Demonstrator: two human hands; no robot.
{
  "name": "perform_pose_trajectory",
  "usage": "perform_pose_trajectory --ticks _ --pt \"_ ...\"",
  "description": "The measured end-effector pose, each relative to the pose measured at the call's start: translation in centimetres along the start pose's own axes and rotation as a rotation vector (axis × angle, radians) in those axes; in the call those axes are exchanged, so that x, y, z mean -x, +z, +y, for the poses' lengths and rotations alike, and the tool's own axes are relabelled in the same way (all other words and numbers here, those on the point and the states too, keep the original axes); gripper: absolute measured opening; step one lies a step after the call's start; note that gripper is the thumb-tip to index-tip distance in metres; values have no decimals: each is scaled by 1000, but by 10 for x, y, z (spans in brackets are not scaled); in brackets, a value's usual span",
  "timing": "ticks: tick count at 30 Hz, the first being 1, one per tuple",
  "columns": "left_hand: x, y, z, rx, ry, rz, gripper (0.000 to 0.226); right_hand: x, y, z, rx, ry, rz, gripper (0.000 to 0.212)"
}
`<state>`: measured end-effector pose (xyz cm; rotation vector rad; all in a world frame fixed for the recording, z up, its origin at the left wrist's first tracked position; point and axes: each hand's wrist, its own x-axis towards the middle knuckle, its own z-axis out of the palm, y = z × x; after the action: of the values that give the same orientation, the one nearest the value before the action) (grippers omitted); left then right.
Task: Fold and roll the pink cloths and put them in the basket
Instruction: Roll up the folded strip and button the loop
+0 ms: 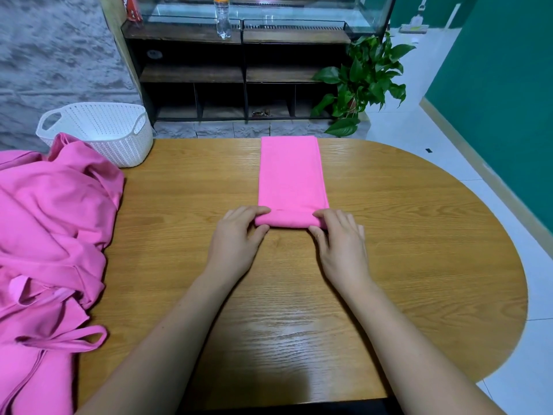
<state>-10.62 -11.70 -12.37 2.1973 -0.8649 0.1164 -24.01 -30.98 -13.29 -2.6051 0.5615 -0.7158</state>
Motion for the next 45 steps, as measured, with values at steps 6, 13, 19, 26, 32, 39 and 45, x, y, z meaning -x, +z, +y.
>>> perform_pose_trajectory --ticks 6,13,19,26,32,39,45 --pt "2 -1 -2 89 -28 25 17 0 -4 2 -156 10 9 17" --pt "5 -1 -1 98 -119 35 24 2 -9 -4 -343 100 25 19" --pt "6 2 0 32 -116 74 26 3 -7 -3 -291 135 61 26" --pt "13 -3 12 -79 205 118 29 5 -8 -6 -70 -109 156 18" --pt "16 -5 12 -114 181 124 15 7 -14 -5 21 -224 45 22" --pt "13 -4 11 -74 87 36 30 6 -11 -6 0 -132 -2 28" --pt "12 -8 10 17 25 5 37 3 -8 1 -43 -133 -112 48"
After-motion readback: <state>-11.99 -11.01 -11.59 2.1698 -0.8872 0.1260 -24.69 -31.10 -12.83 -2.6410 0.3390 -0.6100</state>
